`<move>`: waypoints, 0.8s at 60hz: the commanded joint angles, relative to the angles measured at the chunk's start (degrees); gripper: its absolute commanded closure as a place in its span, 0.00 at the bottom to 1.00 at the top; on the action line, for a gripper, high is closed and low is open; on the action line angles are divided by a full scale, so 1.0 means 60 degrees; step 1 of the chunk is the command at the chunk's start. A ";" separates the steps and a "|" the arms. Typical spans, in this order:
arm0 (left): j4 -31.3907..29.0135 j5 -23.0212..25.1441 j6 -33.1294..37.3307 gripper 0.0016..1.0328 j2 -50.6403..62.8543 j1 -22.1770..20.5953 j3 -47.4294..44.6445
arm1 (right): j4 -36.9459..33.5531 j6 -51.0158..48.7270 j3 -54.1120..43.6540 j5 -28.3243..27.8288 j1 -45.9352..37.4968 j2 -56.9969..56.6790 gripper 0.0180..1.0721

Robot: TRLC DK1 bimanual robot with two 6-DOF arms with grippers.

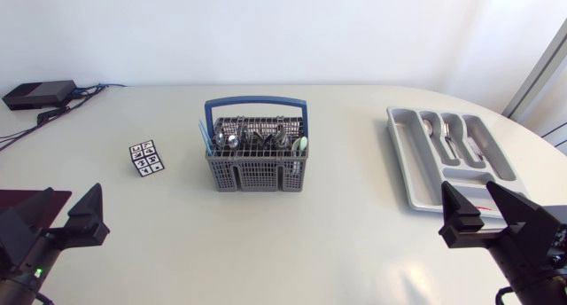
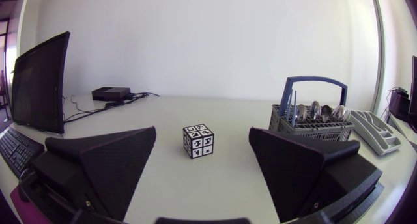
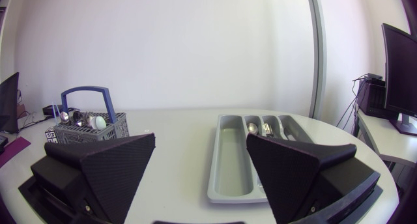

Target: Transfer all utensils from the basket to the drawer tray.

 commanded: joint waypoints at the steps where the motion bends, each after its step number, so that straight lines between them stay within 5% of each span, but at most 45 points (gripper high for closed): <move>1: -0.0386 -0.0200 0.0254 0.04 -0.0079 -0.0073 -0.0133 | -0.0090 -0.0087 -0.0166 -0.0013 0.0091 0.0088 0.04; 23: 0.0141 -0.0947 0.2656 0.15 -0.0050 0.0030 0.0629 | -0.0031 -0.0101 -0.0166 0.0002 0.0106 -0.0366 0.04; 37: 0.0288 -0.1050 0.2627 0.24 0.1166 -0.0087 0.1361 | 0.0042 -0.0087 0.0054 0.0104 0.0296 -0.0249 0.04; 48: 0.0009 -0.1050 0.1455 0.24 0.3070 -0.1391 0.2562 | 0.0423 0.0016 0.0860 0.0119 0.0326 0.1318 0.04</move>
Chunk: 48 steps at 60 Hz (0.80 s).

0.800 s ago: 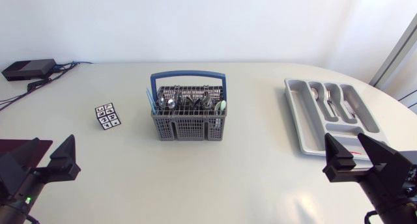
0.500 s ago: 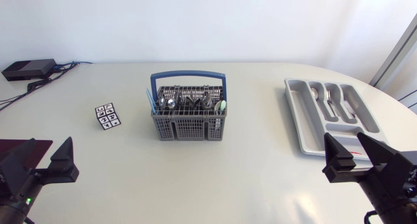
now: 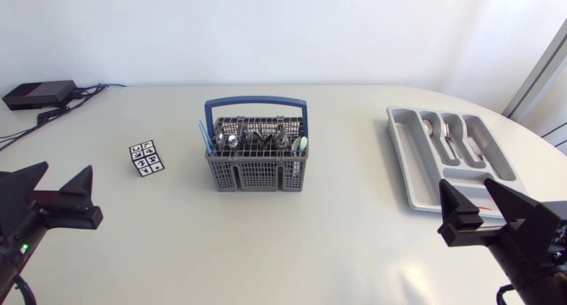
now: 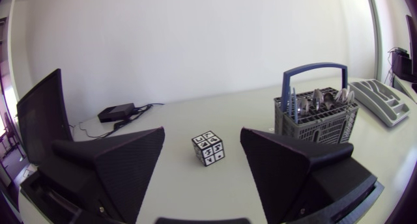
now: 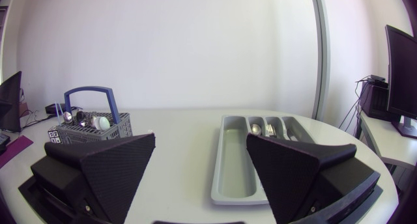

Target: Transfer all utensils from the basket to the drawer tray.

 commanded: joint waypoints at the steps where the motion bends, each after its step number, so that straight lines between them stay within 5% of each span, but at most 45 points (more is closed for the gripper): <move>1: -0.0027 -0.0052 -0.0407 0.24 0.0637 -0.0331 0.0654 | 0.0354 0.0056 0.0660 0.0061 0.0074 0.0966 0.04; 25: 0.0412 -0.0037 -0.1417 0.24 0.5735 -0.1810 0.2836 | 0.0617 0.0656 0.3106 0.0427 0.1070 0.6444 0.04; 39: -0.0042 0.0065 -0.1959 0.24 0.9163 -0.2074 0.5019 | -0.1565 -0.0061 0.5435 0.0705 0.1715 0.9476 0.04; 48: -0.0437 0.0109 -0.2135 0.24 1.1052 -0.2338 0.6308 | -0.2210 -0.0838 0.6138 -0.1565 0.1393 1.0546 0.04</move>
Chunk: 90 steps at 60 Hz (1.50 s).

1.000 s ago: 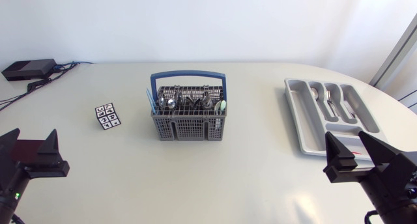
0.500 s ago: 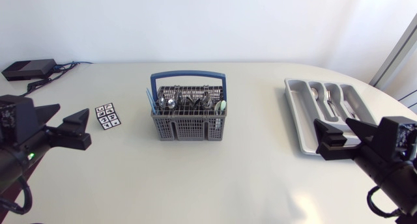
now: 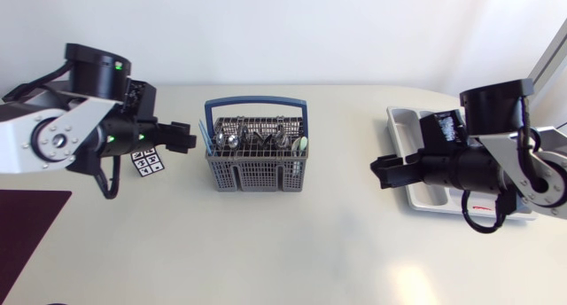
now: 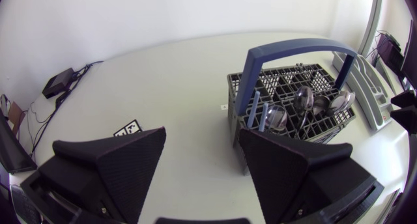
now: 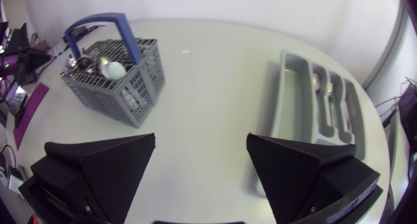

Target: Transfer all utensils from the basket to the drawer tray.

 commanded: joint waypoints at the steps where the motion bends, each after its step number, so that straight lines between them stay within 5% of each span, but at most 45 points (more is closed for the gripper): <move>1: -0.0292 0.0058 -0.0339 0.24 0.0992 -0.0258 0.0732 | -0.0301 -0.0430 0.0376 -0.0783 -0.0185 0.0517 0.04; 19: -0.0424 0.0044 -0.0471 0.37 0.1431 -0.0668 0.1391 | -0.0492 -0.0430 0.0727 -0.0812 -0.0068 0.1103 0.04; 43: -0.1845 -0.0322 -0.0676 0.38 -0.0370 -0.1049 0.1625 | -0.0462 -0.0430 0.0581 -0.0812 0.0079 0.1103 0.04; 54: -0.2035 0.0586 -0.0574 0.42 -0.0107 -0.1151 0.1830 | -0.0492 -0.0430 0.0537 -0.0798 0.0182 0.1059 0.04; 73: -0.1581 0.1157 -0.0427 0.43 0.0948 -0.0961 0.1933 | -0.0477 -0.0430 0.0507 -0.0724 0.0328 0.1089 0.04; 90: -0.0936 0.1157 -0.0383 0.55 0.1607 -0.0888 0.1977 | -0.0418 -0.0444 0.0464 -0.0710 0.0387 0.1191 0.04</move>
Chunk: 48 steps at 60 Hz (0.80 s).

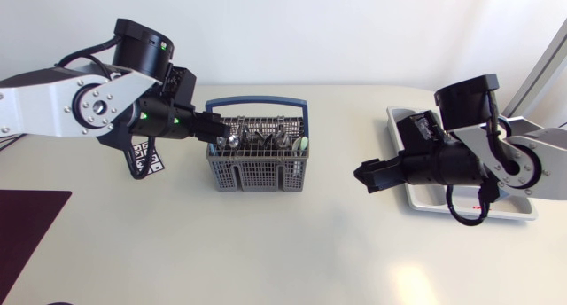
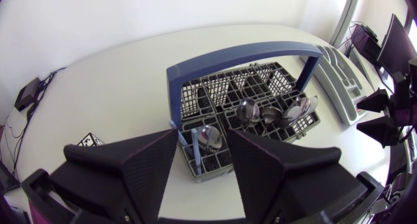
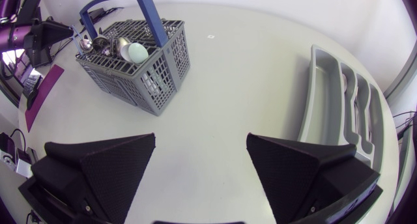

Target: Transfer all utensils from the basket to the drawer tray.

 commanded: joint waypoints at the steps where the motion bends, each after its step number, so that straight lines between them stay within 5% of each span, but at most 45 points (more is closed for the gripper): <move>1: 0.0120 0.0050 0.0032 0.55 0.0391 0.0107 0.0232 | -0.0025 -0.0073 -0.0141 0.0063 0.0073 0.0149 0.04; 12: 0.0340 0.0035 0.0017 0.65 0.0449 0.0107 0.0203 | 0.0005 -0.0087 -0.0185 0.0077 0.0088 0.0208 0.04; 26: 0.0603 0.0035 0.0003 0.96 0.0464 0.0151 -0.0046 | 0.0019 -0.0073 -0.0185 0.0165 0.0176 0.0252 0.04; 48: 0.0501 0.0035 -0.0026 0.96 -0.0181 0.0063 -0.0017 | 0.0019 -0.0117 -0.0258 0.0268 0.0425 0.0193 0.04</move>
